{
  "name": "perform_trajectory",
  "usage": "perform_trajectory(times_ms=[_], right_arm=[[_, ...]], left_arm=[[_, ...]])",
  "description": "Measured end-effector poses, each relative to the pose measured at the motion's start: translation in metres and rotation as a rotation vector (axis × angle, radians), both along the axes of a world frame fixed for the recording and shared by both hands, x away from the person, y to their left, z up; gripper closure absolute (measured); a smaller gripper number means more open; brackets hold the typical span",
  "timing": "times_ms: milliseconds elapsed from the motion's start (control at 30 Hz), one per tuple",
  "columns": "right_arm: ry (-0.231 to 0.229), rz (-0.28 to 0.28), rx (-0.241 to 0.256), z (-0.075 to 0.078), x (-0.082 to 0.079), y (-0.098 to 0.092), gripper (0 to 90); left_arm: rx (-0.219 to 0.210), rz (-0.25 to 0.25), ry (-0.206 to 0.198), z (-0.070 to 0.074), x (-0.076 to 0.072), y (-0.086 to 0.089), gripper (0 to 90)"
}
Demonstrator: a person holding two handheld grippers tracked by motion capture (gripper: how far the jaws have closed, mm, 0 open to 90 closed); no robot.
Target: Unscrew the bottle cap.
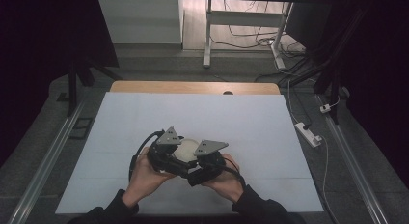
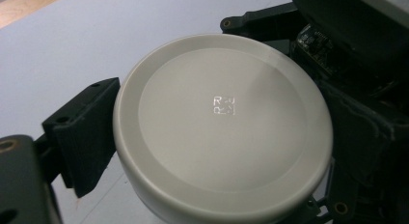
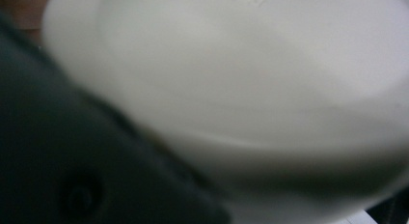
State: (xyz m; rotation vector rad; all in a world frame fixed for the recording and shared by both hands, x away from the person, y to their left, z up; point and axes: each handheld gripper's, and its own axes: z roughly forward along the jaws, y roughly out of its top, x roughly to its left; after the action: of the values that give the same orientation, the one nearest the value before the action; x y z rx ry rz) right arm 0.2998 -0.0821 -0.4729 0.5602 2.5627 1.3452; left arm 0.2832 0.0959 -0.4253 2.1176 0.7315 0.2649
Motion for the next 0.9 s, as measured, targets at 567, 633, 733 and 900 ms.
perform_trajectory(times_ms=[567, 633, 733, 900], right_arm=[[0.026, 0.208, 0.04, 0.004, -0.01, 0.005, 6.8], [0.021, 0.233, 0.042, 0.005, -0.013, 0.006, 6.8], [0.02, 0.243, 0.047, 0.006, -0.015, 0.006, 6.8], [0.01, 0.218, 0.048, 0.007, -0.013, 0.005, 6.8]], left_arm=[[0.002, -0.425, -0.024, 0.011, 0.004, 0.033, 1.5], [0.005, -0.456, -0.021, 0.008, 0.004, 0.032, 3.2], [0.018, -0.458, -0.022, 0.006, 0.004, 0.029, 5.8], [-0.006, -0.403, -0.029, 0.005, 0.004, 0.029, 7.5]])
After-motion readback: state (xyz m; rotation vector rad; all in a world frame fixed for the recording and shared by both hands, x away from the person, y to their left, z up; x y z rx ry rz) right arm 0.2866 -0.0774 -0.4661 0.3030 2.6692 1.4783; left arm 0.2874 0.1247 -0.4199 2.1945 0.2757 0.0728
